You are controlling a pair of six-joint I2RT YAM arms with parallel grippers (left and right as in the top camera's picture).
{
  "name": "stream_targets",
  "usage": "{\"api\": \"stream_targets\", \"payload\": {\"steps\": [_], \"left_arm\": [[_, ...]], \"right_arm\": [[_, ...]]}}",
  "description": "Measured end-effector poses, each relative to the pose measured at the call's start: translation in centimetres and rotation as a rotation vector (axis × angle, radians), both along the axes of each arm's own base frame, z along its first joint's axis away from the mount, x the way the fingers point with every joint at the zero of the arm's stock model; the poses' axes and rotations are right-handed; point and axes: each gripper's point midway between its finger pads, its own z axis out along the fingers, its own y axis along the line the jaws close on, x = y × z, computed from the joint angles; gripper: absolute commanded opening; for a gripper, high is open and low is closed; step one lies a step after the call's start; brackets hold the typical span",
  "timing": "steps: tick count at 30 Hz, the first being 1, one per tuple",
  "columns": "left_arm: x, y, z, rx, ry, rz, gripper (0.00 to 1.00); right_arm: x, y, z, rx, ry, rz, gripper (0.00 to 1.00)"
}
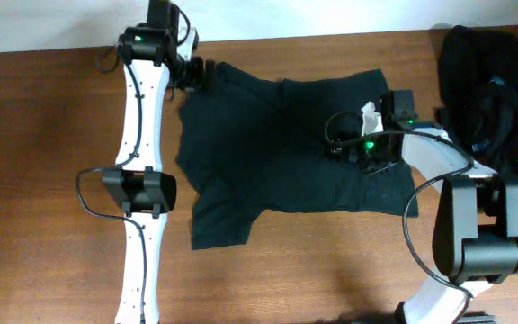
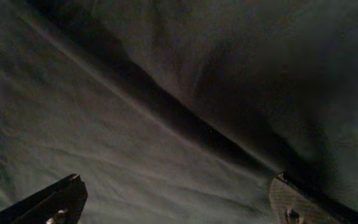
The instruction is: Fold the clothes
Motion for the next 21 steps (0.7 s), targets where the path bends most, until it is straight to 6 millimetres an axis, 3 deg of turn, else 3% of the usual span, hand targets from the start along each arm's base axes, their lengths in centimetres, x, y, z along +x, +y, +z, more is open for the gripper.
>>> {"api": "stream_targets", "payload": {"steps": [3,7,13,21], "left_arm": [[-2.3,-0.3,-0.7,0.012,0.096,-0.004,0.99],[-3.6,-2.1,-0.7,-0.024,0.142,-0.029,1.0],[-5.3,-6.9,-1.2,-0.044,0.177,-0.099,0.99],[-9.3,-11.5,-4.9,0.032,0.316,-0.161,0.99]], "right_arm": [[1.1,-0.1,1.5,-0.011,-0.027,0.021,0.99],[2.5,0.1,3.2,-0.011,-0.088,0.055,0.99],[2.2,-0.4,2.9,-0.043,-0.085,0.074,0.99],[1.7,-1.9,2.4,-0.075,-0.051,0.047,0.99]]}}
